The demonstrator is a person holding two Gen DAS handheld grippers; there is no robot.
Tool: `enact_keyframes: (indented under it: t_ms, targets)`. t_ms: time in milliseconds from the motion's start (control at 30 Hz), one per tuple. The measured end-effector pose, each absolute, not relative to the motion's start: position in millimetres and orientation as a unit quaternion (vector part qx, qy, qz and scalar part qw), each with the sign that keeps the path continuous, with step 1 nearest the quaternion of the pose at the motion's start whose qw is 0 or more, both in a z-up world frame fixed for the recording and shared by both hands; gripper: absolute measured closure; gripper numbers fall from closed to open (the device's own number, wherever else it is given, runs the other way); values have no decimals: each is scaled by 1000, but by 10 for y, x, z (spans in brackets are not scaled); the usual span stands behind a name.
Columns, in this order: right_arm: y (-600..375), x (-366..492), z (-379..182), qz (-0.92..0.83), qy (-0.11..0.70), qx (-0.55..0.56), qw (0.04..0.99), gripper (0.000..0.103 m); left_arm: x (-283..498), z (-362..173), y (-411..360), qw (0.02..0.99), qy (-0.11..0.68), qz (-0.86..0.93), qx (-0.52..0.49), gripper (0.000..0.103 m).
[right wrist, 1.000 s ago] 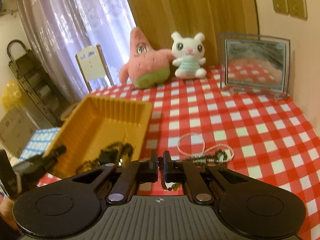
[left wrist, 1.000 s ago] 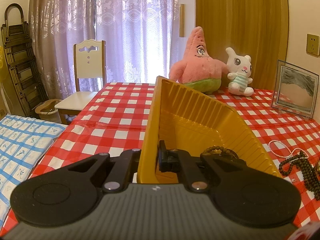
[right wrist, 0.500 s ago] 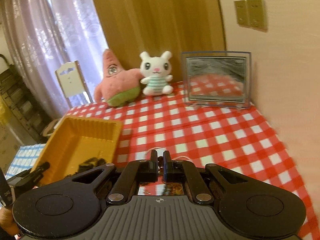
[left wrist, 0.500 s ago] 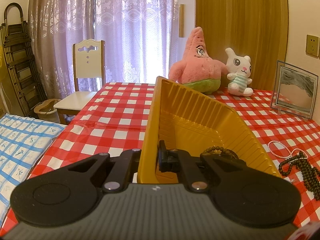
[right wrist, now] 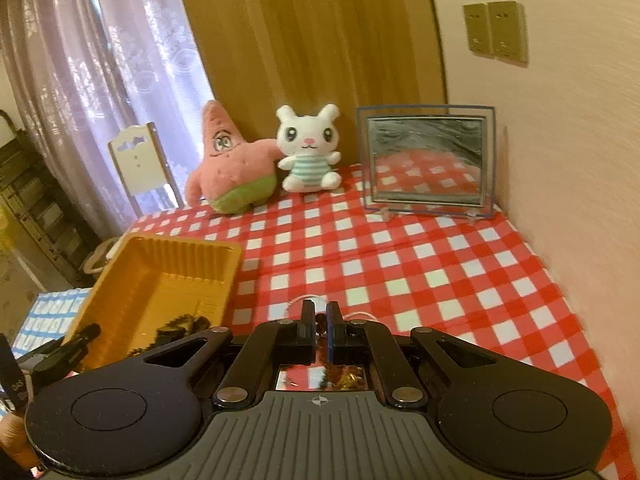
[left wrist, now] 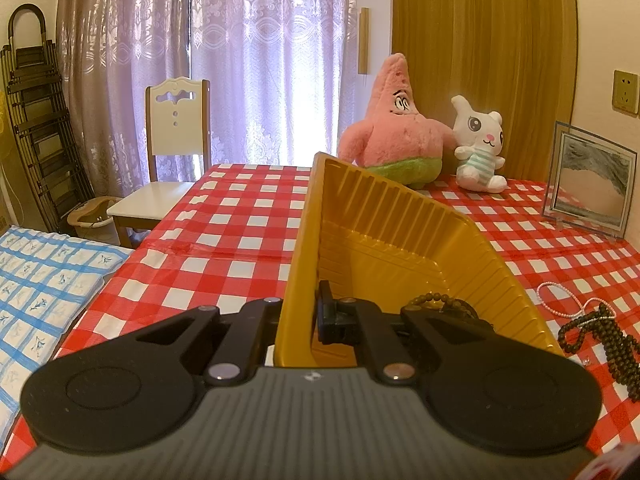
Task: Organize jewelry
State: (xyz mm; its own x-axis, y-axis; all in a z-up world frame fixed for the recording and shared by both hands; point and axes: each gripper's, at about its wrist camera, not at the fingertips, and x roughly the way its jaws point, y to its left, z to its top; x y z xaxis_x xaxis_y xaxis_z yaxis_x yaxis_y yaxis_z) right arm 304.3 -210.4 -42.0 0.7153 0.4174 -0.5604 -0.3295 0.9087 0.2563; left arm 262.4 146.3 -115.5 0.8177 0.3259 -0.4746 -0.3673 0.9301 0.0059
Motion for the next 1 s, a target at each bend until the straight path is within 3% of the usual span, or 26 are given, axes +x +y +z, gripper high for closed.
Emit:
enact_keyframes:
  t_ms: [433,1000]
  targets:
    - [-1283,3197,-398,314,319,53,893,98,2623,-1156,1466,952,241,182,-44,98]
    - [-2,3504,-866,416,347,26,840,98,2696,-1172,1448,951,245,179,-52,98]
